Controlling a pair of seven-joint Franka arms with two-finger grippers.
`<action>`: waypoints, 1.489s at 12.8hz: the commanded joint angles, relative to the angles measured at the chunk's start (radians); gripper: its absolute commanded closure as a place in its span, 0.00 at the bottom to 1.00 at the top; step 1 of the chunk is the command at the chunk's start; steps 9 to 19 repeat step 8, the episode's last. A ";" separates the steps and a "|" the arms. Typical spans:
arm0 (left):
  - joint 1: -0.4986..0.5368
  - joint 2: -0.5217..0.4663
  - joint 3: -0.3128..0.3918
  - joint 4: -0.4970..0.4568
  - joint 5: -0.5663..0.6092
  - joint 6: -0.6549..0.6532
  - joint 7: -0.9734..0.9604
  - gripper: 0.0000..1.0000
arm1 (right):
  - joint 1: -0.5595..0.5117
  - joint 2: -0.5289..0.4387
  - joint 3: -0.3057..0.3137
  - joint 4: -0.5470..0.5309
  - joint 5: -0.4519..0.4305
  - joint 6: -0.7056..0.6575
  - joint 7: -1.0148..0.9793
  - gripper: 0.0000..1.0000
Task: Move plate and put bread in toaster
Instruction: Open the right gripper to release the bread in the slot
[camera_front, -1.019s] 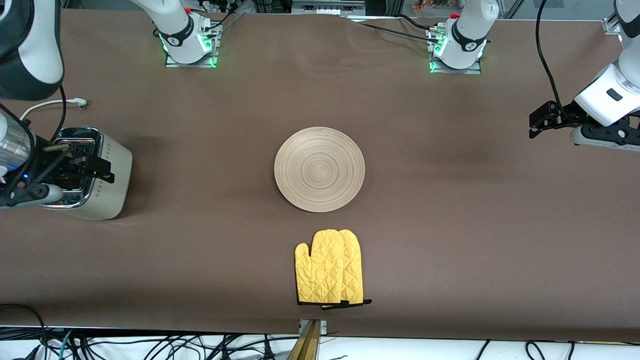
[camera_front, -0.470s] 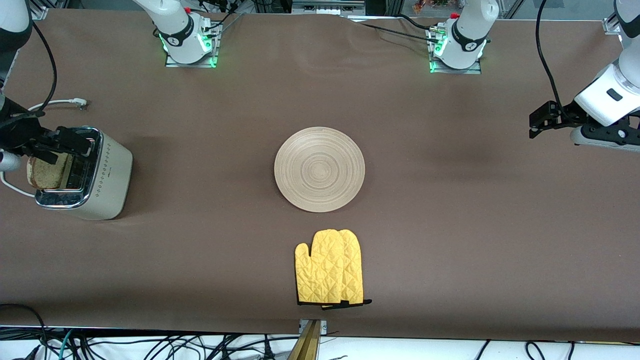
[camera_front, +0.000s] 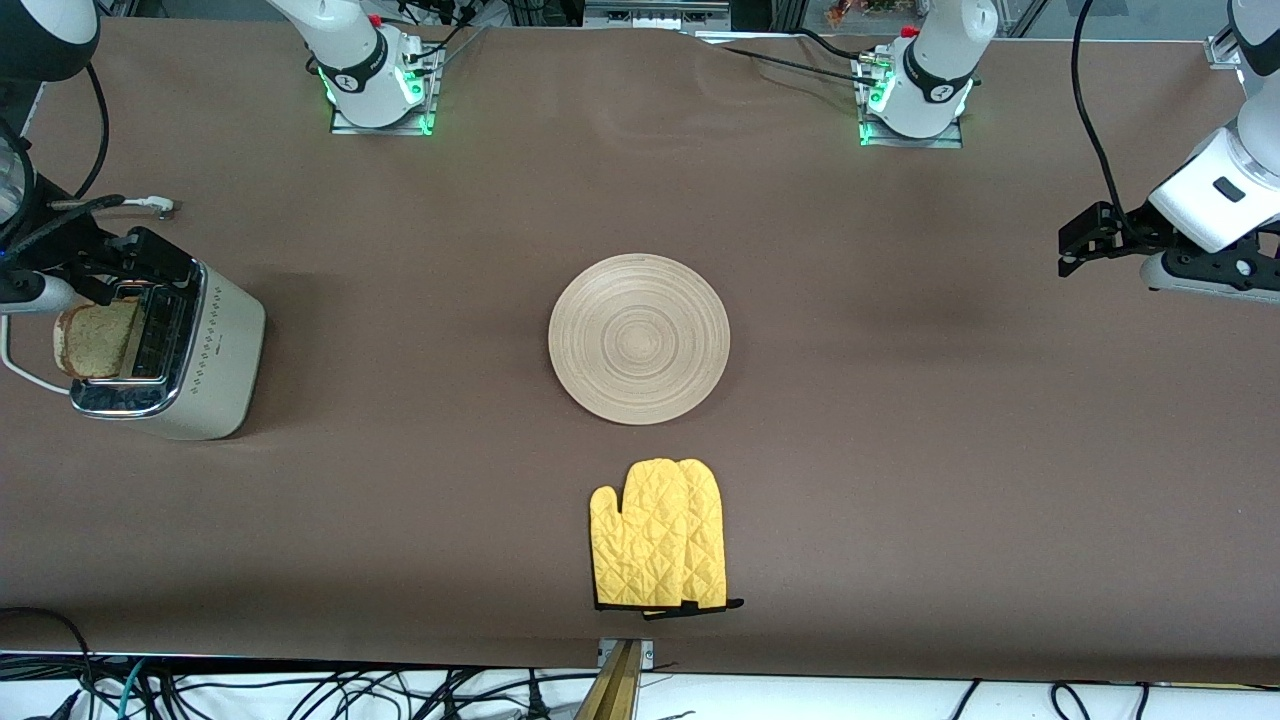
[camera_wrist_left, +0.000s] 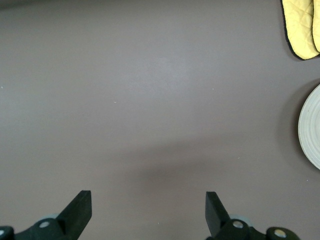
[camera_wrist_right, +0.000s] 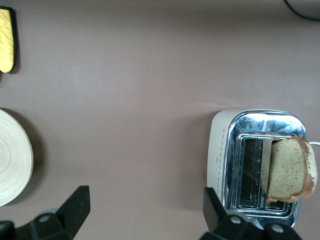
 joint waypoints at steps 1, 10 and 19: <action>0.006 -0.001 -0.003 0.011 -0.023 -0.014 0.001 0.00 | -0.026 -0.015 0.020 -0.014 -0.012 0.006 -0.017 0.00; 0.006 -0.001 -0.001 0.011 -0.023 -0.018 0.004 0.00 | -0.026 0.008 0.017 0.013 -0.028 0.007 -0.014 0.00; 0.006 -0.001 -0.001 0.011 -0.023 -0.018 0.004 0.00 | -0.026 0.008 0.017 0.013 -0.028 0.007 -0.014 0.00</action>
